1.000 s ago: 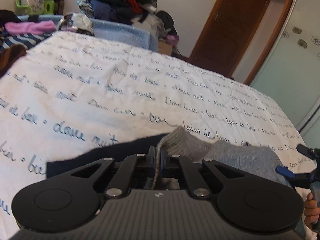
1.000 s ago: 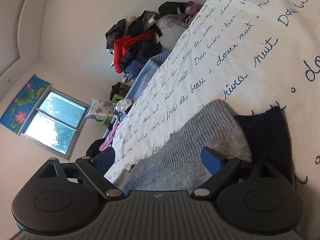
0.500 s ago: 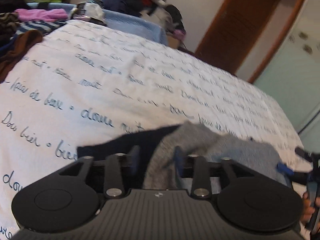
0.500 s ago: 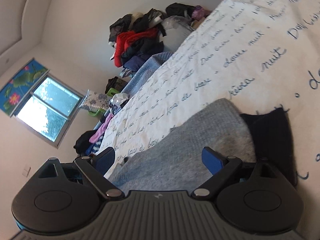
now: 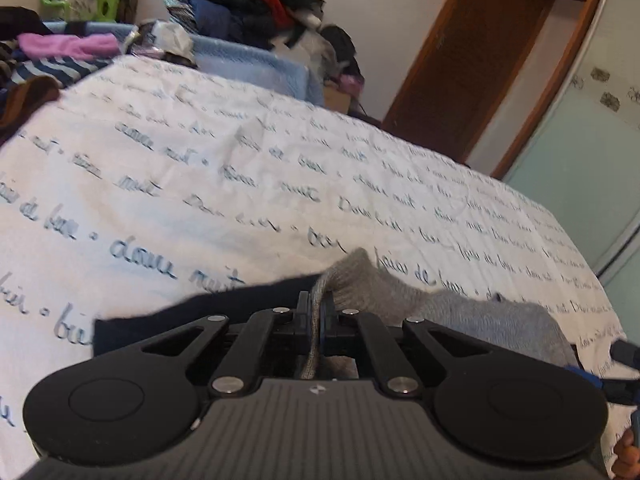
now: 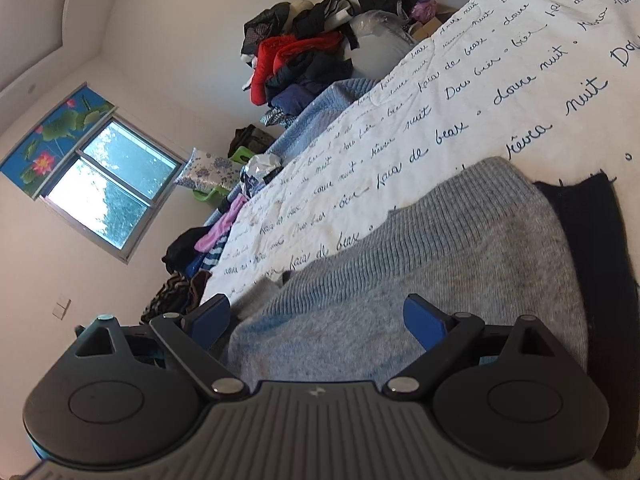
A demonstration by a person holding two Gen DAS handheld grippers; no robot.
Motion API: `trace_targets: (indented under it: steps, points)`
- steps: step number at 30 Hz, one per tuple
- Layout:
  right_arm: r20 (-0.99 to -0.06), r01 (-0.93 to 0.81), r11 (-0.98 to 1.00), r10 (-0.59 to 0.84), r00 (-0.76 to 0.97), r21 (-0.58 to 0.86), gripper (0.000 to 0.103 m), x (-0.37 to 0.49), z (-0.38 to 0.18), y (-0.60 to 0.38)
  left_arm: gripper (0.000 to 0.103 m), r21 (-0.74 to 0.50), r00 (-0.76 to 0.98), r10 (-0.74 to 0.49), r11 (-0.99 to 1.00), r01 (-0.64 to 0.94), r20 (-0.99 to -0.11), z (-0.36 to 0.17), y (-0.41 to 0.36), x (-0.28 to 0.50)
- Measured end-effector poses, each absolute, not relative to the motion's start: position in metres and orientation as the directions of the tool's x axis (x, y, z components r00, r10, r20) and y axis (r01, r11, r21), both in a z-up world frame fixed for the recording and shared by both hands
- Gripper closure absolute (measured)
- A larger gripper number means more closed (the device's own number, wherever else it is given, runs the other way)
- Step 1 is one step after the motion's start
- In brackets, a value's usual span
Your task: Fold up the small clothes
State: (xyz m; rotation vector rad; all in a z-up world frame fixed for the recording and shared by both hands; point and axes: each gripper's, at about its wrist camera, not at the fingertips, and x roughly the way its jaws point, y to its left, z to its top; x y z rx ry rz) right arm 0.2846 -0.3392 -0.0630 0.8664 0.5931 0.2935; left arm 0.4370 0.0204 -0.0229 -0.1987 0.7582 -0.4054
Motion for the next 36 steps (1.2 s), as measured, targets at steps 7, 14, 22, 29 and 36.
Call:
trace_targets:
  steps: [7, 14, 22, 29, 36]
  points:
    - [-0.406, -0.020, 0.659, 0.486, 0.774, 0.752, 0.008, 0.285, -0.070, -0.324, 0.097, -0.299, 0.707, -0.303, 0.945, 0.135, -0.639, -0.018, 0.056, 0.449]
    - [-0.438, 0.003, 0.702, 0.441, 0.783, 0.713, 0.009, 0.278, -0.066, -0.315, 0.052, -0.278, 0.699, -0.245, 0.958, 0.069, -0.671, -0.007, 0.082, 0.433]
    - [-0.462, -0.230, 0.803, 0.522, 0.717, 0.549, 0.009, 0.246, -0.038, -0.248, 0.045, -0.454, 0.626, -0.473, 0.867, 0.205, -0.620, -0.007, 0.129, 0.334]
    - [-0.463, -0.239, 0.781, 0.555, 0.691, 0.577, 0.009, 0.210, -0.048, -0.238, 0.041, -0.502, 0.541, -0.589, 0.804, 0.318, -0.600, -0.022, 0.138, 0.268]
    - [-0.539, -0.212, 0.840, 0.493, 0.683, 0.499, 0.009, 0.170, -0.050, -0.255, 0.072, -0.502, 0.488, -0.618, 0.786, 0.361, -0.617, -0.042, 0.126, 0.265]
